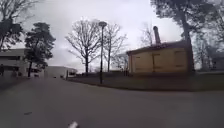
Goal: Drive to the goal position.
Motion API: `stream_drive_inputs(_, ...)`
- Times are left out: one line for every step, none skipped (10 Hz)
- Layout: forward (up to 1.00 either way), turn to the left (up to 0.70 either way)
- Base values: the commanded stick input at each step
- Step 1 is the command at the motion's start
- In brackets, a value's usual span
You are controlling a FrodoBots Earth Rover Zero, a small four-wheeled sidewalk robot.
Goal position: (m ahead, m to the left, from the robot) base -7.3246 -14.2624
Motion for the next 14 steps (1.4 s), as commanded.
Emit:
stream_drive_inputs(0.0, -1.0)
stream_drive_inputs(0.0, -1.0)
stream_drive_inputs(0.0, -1.0)
stream_drive_inputs(0.0, -1.0)
stream_drive_inputs(0.0, -1.0)
stream_drive_inputs(0.0, -1.0)
stream_drive_inputs(0.0, -1.0)
stream_drive_inputs(0.0, -1.0)
stream_drive_inputs(0.0, -1.0)
stream_drive_inputs(0.0, -1.0)
stream_drive_inputs(0.0, -1.0)
stream_drive_inputs(0.0, -1.0)
stream_drive_inputs(0.0, -1.0)
stream_drive_inputs(0.0, -1.0)
